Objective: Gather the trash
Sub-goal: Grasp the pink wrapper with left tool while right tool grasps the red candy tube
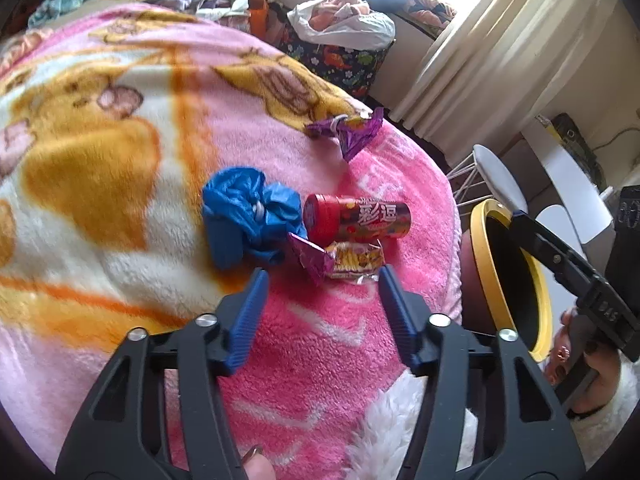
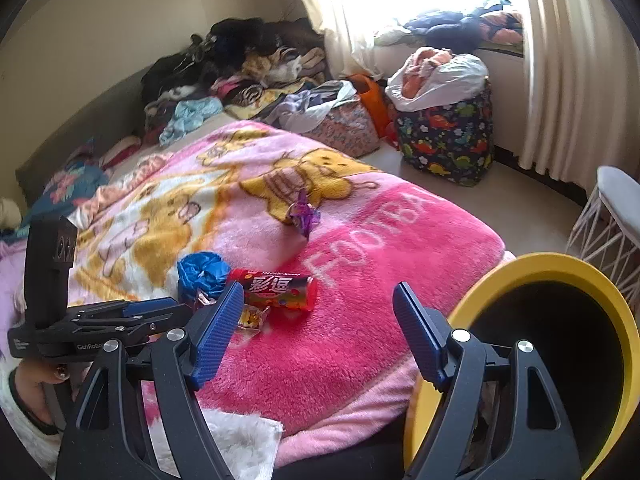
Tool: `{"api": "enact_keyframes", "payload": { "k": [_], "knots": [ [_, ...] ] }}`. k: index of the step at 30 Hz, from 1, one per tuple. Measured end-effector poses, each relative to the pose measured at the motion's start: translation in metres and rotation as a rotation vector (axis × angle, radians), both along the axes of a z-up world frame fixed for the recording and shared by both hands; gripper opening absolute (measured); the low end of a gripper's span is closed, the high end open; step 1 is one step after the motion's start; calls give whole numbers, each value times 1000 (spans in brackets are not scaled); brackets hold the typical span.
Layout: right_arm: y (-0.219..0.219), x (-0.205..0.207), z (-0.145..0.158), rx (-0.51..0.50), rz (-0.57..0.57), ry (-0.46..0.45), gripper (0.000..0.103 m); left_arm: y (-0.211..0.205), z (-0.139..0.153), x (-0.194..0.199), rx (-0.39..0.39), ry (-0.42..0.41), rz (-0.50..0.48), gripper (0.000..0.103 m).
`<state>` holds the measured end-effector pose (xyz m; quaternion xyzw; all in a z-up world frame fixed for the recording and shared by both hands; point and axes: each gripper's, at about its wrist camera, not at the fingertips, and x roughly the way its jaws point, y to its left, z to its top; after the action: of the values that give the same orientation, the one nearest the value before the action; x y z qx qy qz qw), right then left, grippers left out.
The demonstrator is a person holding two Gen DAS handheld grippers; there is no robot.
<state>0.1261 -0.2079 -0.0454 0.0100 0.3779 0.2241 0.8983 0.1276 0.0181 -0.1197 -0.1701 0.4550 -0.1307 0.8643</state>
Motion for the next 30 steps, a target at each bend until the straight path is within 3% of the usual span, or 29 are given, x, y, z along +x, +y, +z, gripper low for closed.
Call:
{"api": "enact_keyframes", "payload": {
  "k": [3,11,14,15,30],
  "knots": [
    [8,7,-5,-21,27,11,74,-2,-5,2,-28,20,-12,40],
    [27,23,-20,-95,74,52,74,-1,-18,19,-100,65,19,40],
    [33,27,-25,-128,86,63,74,-1,-22,26,-97,76,26,27],
    [36,28,-27,-138,92,65,74,0,-23,27,-93,80,27,17],
    [84,61,-63,-256,239,140,74,15,-9,7,-62,45,-25,15]
  ]
}}
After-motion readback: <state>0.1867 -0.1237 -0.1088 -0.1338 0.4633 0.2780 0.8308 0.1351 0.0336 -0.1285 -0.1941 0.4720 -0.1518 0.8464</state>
